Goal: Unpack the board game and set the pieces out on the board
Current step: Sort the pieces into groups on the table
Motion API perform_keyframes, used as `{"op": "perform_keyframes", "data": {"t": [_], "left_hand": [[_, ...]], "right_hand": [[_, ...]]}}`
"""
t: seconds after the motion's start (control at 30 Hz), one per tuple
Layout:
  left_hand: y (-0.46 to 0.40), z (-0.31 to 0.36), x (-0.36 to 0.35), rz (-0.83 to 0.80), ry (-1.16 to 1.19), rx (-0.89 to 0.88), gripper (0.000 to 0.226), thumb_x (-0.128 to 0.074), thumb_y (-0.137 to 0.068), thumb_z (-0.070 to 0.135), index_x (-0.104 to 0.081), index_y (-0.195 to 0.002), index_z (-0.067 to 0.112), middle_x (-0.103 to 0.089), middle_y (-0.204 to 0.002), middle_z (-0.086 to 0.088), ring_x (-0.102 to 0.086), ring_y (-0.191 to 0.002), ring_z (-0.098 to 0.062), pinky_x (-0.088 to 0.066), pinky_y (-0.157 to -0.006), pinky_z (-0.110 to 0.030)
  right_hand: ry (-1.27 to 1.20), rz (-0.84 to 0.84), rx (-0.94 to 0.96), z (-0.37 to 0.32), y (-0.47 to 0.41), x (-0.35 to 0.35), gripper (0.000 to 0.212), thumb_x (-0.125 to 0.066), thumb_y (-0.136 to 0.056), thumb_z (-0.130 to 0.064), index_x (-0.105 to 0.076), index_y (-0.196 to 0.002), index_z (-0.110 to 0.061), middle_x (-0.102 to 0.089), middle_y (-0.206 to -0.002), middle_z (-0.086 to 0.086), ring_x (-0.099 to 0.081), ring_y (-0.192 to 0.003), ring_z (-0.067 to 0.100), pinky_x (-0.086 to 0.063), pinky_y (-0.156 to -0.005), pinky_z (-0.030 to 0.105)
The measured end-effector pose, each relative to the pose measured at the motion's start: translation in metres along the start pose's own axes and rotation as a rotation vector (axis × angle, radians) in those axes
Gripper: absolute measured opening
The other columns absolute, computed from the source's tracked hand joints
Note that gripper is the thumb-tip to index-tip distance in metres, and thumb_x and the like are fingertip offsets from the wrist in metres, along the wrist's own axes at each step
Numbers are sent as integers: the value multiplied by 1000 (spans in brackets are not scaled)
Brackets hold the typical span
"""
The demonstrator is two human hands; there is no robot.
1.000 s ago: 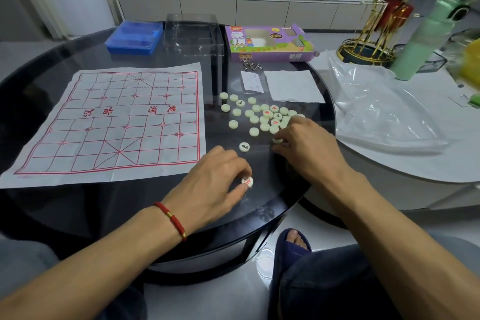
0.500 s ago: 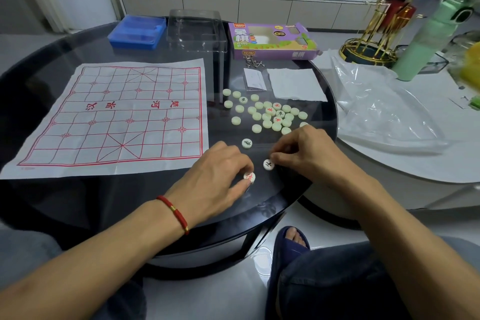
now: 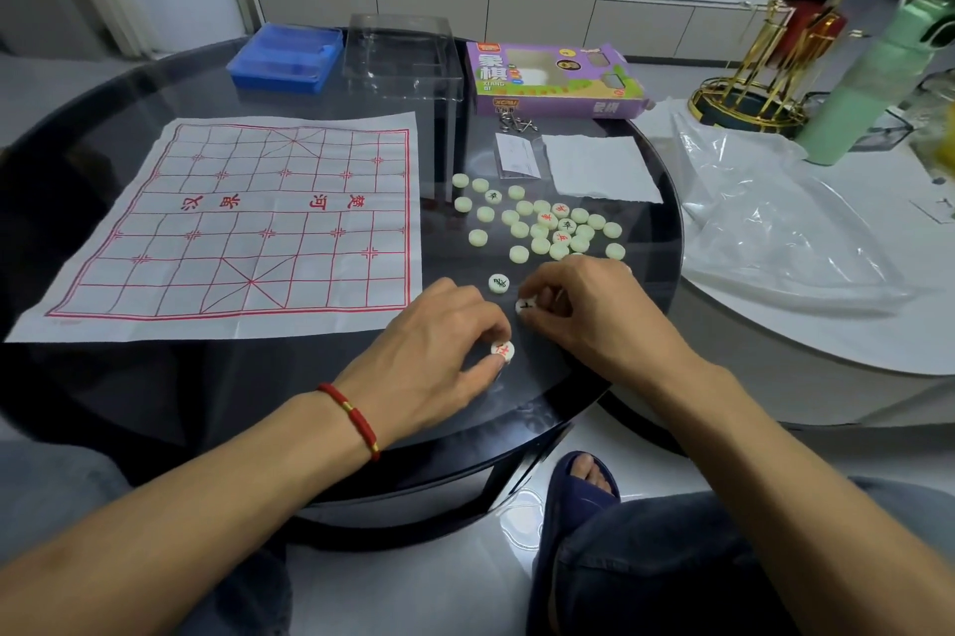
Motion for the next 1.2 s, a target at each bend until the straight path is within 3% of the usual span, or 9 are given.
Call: {"op": "perform_keyframes", "data": {"t": [0.13,0.3,0.4,0.6,0.83,1.0,1.1,1.2], "left_hand": [[2,-1,0,2,1,-13,10,-71,-88,26,-67,-95,21,-61,-90,8,-47,-85,-13,-36,-77,-19],[1,-1,0,-1,1,-24,9,-70,-89,26,-68,-96,21,-62,-92,8,-48,-86,-14,-36,-78,-19],[2,0,1,-1,8,-42,8,-67,-90,26,-68,-95,21,-62,-90,7,-48,-85,-14,-41,-79,-25],[3,5,1,-29,-53,-128,16,-60,-91,32,-68,-97,19,-60,-91,5,-47,-85,-16,-43,-78,-30],[-4,-7,17,90,-26,-52,27,-50,-93,35,-69,-96,16,-61,-87,3,-50,-83,-19,-43,-78,-33],[-22,-12,18,69,-111,-114,37,-41,-98,31,-70,-108,12,-63,-104,-3,-55,-95,-23,-48,-83,-37],[-30,-22,0,-29,-190,-163,34,-42,-95,25,-70,-113,13,-64,-114,-4,-59,-105,-28,-52,-81,-47],[-32,-28,-4,-39,-227,-183,30,-57,-91,9,-69,-119,12,-65,-112,-5,-60,-102,-30,-53,-79,-49]], "right_hand": [[27,56,3,-9,-17,-11,17,-69,-91,-27,-73,-103,-16,-63,-90,-1,-60,-85,20,-49,-74,35],[-2,103,0,-11,-30,-4,17,-70,-91,-28,-73,-101,-15,-66,-86,-3,-61,-80,17,-51,-74,36],[134,152,-58,1,-37,5,16,-64,-91,-26,-73,-100,-16,-61,-93,1,-59,-87,26,-51,-71,42],[158,119,-61,3,-42,2,10,-69,-90,-26,-74,-92,-18,-54,-93,-2,-56,-89,23,-37,-64,33],[239,79,0,-7,-35,4,8,-70,-88,-23,-72,-92,-16,-64,-95,2,-60,-88,27,-45,-65,38],[295,11,28,-15,-32,1,9,-71,-88,-24,-73,-91,-15,-69,-92,7,-62,-87,31,-45,-64,37],[173,46,-15,-6,-33,9,6,-69,-86,-19,-74,-87,-16,-71,-83,5,-63,-81,27,-49,-69,39],[-72,27,-161,18,-34,14,7,-72,-87,-16,-79,-85,-18,-74,-75,-2,-68,-70,13,-57,-73,35]]}}
Point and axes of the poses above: each hand's wrist, its own y-axis away from the middle knuckle, its own x-axis out of the back of the hand, z = x × y, the point moved 10 cm from there along -y, towards the middle knuckle
